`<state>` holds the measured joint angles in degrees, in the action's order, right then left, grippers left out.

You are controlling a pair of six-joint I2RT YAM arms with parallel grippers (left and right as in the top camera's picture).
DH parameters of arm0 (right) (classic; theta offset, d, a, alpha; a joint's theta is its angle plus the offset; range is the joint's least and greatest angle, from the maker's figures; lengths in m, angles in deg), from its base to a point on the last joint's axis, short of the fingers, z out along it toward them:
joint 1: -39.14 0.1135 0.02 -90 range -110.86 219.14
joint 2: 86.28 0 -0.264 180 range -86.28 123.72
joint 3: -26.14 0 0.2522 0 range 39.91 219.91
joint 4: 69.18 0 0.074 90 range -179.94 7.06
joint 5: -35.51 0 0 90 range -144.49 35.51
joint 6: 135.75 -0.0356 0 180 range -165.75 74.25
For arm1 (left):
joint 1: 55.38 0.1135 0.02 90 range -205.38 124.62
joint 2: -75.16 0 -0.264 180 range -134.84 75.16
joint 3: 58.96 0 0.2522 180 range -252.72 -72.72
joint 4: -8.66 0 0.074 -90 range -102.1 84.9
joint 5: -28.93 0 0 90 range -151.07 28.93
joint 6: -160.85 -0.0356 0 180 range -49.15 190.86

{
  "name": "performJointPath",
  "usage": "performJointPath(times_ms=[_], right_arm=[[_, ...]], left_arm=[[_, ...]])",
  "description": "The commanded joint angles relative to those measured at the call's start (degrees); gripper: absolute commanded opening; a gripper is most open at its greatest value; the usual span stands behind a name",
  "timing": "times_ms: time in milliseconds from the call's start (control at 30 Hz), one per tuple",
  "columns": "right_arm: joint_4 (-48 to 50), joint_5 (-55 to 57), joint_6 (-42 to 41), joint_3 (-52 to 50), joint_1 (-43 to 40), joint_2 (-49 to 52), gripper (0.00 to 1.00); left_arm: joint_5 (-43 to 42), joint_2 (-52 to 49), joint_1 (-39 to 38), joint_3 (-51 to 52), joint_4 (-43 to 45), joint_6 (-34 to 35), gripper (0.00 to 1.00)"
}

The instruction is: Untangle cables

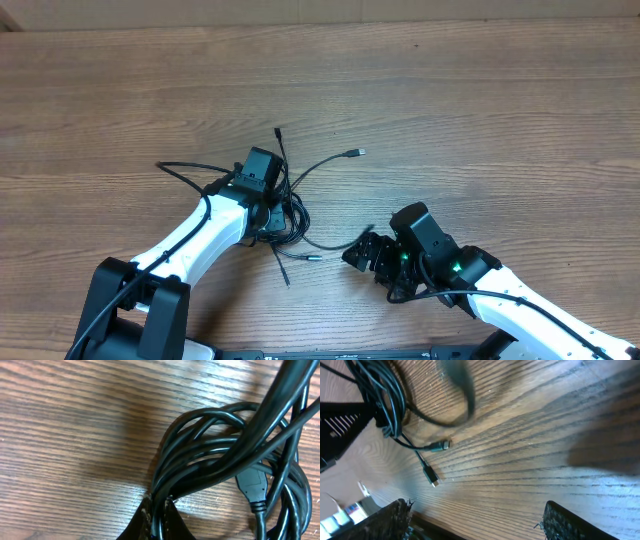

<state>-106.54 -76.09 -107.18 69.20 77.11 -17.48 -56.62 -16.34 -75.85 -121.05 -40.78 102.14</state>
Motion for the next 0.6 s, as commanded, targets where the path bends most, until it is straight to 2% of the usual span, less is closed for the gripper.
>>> performJointPath(times_ms=[0,167,233,300,400,433,467,500,567], right_arm=[[-0.3,0.0,5.3,0.8,0.2,0.0,0.84],[-0.3,-5.6,13.4,1.1,0.2,-0.6,0.84],[-0.3,-8.3,17.2,1.9,0.2,-1.4,0.84],[-0.3,-9.6,20.1,3.1,0.2,-2.4,0.83],[-0.3,-9.4,23.3,5.1,0.2,-4.4,0.84],[-0.3,-9.3,24.2,5.7,0.2,-5.0,0.84],[-0.2,-9.0,24.5,6.1,0.2,-5.5,0.84],[-0.1,-8.4,24.5,6.5,0.2,-6.0,0.84],[0.2,-7.3,24.4,6.7,0.2,-6.7,0.87]], left_arm=[[-2.4,-0.1,0.3,0.4,-1.2,6.6,0.04],[-13.6,-0.1,0.2,0.4,-2.5,19.3,0.04],[-16.4,-0.1,0.2,0.4,-2.5,20.9,0.05],[-15.8,-0.1,0.2,0.4,-2.5,21.0,0.05],[-11.7,-0.1,0.2,0.4,-2.4,19.3,0.37],[-9.7,-0.1,0.2,0.4,-2.4,17.5,0.4],[-7.0,-0.1,0.2,0.4,-2.4,15.4,0.38],[-4.2,-0.1,0.2,0.4,-2.4,13.7,0.31],[-0.9,-0.1,0.2,0.5,-2.4,11.8,0.26]])
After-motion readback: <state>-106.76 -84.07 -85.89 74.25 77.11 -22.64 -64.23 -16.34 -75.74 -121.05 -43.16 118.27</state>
